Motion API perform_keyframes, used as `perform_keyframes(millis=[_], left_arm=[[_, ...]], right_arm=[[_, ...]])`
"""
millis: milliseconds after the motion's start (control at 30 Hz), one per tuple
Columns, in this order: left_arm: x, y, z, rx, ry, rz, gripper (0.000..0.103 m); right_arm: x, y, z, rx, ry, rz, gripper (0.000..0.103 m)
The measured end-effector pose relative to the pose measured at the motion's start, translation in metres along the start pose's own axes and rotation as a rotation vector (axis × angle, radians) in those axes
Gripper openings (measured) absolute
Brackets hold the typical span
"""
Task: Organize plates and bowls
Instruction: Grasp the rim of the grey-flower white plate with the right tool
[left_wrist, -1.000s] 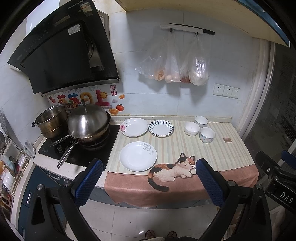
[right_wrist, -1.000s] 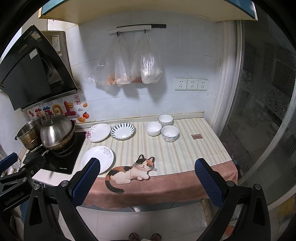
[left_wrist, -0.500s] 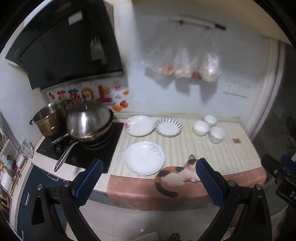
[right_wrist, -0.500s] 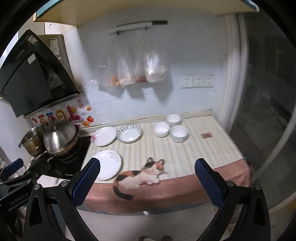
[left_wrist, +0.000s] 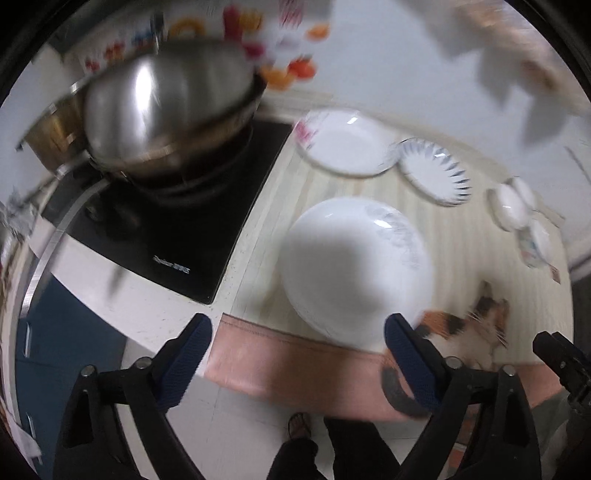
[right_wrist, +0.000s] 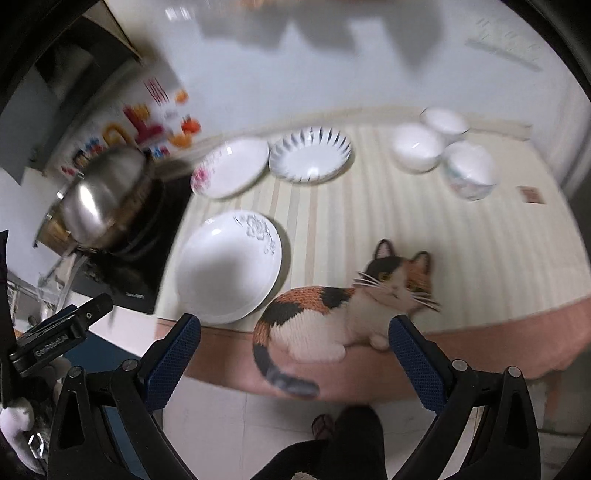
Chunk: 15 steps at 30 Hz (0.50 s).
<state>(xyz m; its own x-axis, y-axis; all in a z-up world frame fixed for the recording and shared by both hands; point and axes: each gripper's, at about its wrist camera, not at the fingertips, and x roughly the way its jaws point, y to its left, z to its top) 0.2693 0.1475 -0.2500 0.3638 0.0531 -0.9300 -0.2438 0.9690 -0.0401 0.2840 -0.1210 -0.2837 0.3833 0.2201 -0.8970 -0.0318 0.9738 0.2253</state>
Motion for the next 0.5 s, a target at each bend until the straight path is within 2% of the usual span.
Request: perform_keyframes(millis=[133, 200, 267, 333, 433, 500], left_arm=[[0.066, 0.009, 0.023, -0.05, 0.096, 0.012, 0.08], [0.096, 0.011, 0.034, -0.07, 0.138, 0.007, 0.078], [0.123, 0.012, 0.043, -0.079, 0.177, 0.01, 0.07], [0.147, 0.01, 0.048, -0.072, 0.224, 0.006, 0.058], [0.168, 0.009, 0.05, -0.058, 0.266, 0.008, 0.043], [0.172, 0.008, 0.051, -0.061, 0.271, -0.03, 0.037]], right_arm=[[0.091, -0.005, 0.042, -0.037, 0.108, 0.092, 0.092], [0.12, -0.004, 0.055, -0.066, 0.158, 0.099, 0.085], [0.157, -0.002, 0.071, -0.082, 0.209, 0.134, 0.08], [0.194, -0.001, 0.085, -0.086, 0.278, 0.166, 0.072], [0.227, 0.007, 0.093, -0.105, 0.348, 0.206, 0.058], [0.24, 0.011, 0.094, -0.117, 0.38, 0.227, 0.039]])
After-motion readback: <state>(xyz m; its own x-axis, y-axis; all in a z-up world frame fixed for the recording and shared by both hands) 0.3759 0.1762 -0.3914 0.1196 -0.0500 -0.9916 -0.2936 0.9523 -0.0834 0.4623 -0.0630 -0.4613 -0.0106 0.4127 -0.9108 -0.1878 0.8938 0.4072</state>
